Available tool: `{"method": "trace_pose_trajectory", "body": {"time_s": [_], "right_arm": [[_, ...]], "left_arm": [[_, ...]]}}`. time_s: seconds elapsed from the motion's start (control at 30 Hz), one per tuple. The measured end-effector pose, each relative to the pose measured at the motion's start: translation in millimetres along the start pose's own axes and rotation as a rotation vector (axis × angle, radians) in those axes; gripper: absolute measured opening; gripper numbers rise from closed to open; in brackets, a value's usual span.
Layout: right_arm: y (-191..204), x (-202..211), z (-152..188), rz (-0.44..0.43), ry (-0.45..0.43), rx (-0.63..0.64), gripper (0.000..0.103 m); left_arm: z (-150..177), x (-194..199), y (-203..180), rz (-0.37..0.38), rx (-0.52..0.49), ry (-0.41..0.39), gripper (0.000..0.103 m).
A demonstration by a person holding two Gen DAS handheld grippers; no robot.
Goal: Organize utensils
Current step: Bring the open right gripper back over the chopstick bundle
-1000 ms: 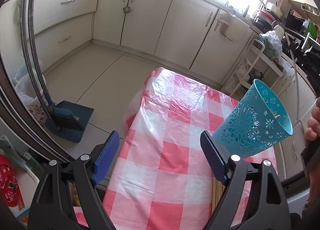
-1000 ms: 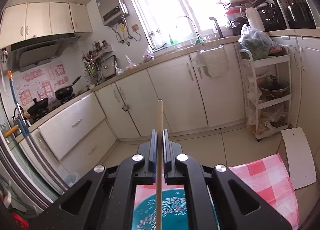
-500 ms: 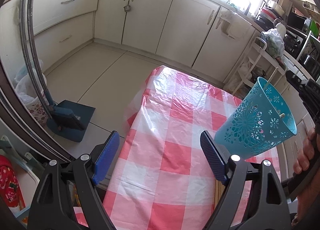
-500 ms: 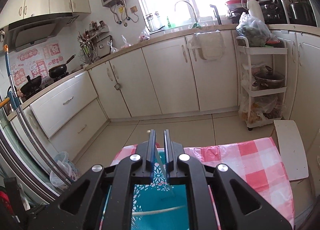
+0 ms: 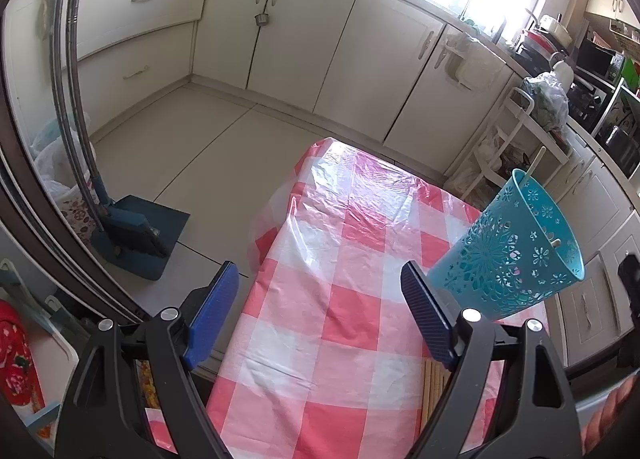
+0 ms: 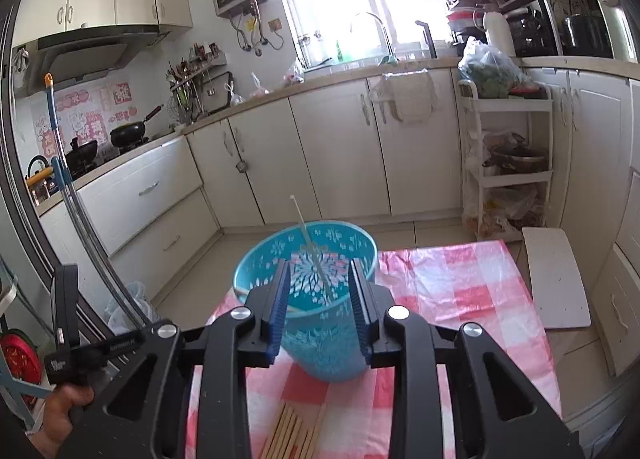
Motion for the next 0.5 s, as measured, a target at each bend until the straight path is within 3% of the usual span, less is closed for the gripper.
{"method": "trace_pose_trajectory", "body": {"time_s": [0.23,0.5], "right_arm": [[-1.9,-10.8,78.3,0.015,0.205,-0.044,0.030],[2.3,-18.7,131.4,0.018,0.340,-0.039,0.030]], "left_arm": [[1.0,0.6,4.0,-0.001,0.011,0.005,0.080],[2.5,0.4,6.2,-0.001,0.014,0.009,0.080]]}}
Point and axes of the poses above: each gripper's, at about its wrist camera, not at the fingertips, and x roughly against the way its jaws point, y to its left, z to its underside, the point moved 4 cm from there along -x, roughly the way its jaws point, and after that the axes turned 1 degree about -x, right-handed, at the moved point
